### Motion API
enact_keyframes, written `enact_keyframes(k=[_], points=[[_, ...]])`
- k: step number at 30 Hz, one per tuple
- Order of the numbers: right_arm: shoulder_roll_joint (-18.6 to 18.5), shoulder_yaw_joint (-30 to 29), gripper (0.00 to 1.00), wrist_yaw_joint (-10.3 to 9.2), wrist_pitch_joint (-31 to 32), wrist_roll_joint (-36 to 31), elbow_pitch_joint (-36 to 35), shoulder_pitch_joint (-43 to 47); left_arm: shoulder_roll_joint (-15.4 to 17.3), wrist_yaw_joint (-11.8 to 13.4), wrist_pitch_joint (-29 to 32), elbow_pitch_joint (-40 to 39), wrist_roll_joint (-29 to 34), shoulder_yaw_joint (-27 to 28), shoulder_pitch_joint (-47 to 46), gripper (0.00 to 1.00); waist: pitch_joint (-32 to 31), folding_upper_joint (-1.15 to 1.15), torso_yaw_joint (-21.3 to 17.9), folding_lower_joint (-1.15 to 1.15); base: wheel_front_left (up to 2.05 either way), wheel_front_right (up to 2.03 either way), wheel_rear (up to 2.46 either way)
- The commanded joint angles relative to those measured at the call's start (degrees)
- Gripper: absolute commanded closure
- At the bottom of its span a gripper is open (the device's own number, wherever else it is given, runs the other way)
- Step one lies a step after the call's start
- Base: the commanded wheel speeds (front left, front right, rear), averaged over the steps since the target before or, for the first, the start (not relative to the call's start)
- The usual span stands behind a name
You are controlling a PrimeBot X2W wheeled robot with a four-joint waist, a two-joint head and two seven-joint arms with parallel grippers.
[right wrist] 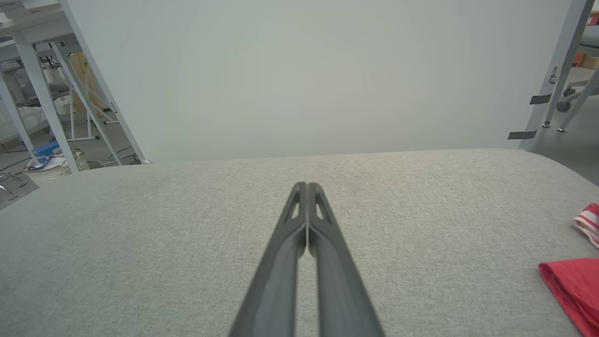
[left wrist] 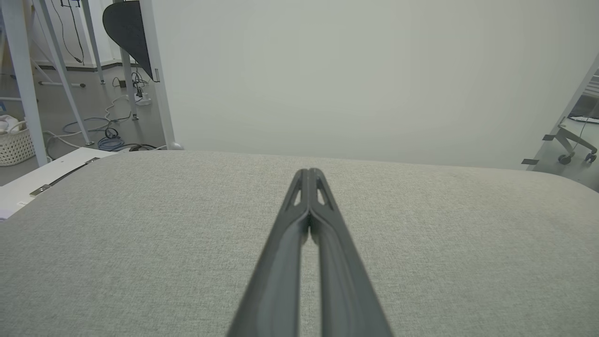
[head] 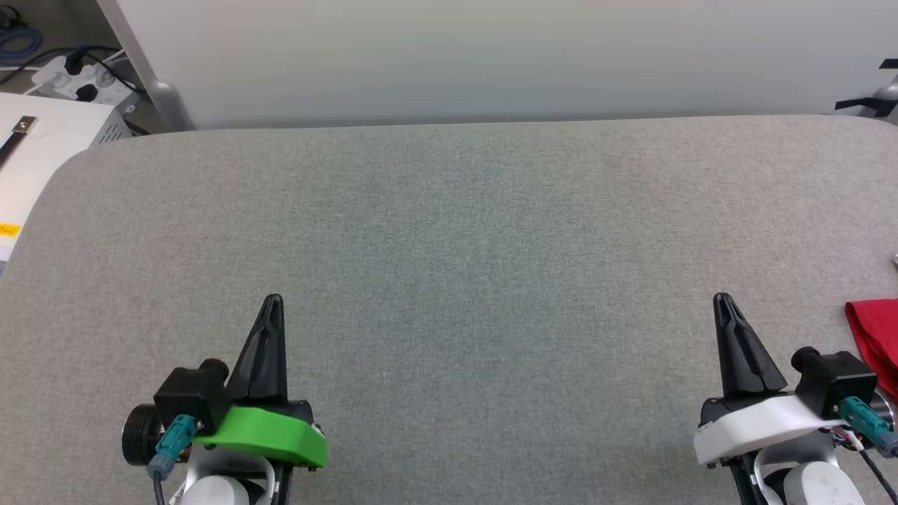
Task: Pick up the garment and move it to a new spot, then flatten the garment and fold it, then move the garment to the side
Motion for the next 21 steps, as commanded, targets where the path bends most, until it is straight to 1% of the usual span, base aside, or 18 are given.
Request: enact_keyframes(k=[1,21], points=[[0.1,0.0,1.00,-0.01,0.3,-0.7,-0.4,0.3,0.0,0.3,0.3,-0.2,0.6,0.1,0.2,1.00,-0.1,0.00,0.0,0.00,0.00,0.00,0.00],[0.2,-0.2,1.00,-0.01,2.6,-2.6,-1.3,0.6,-0.1,1.3,2.6,-0.8,2.3,0.2,0.5,1.00,-0.9,0.00,0.1,0.00,0.00,0.00,0.00]])
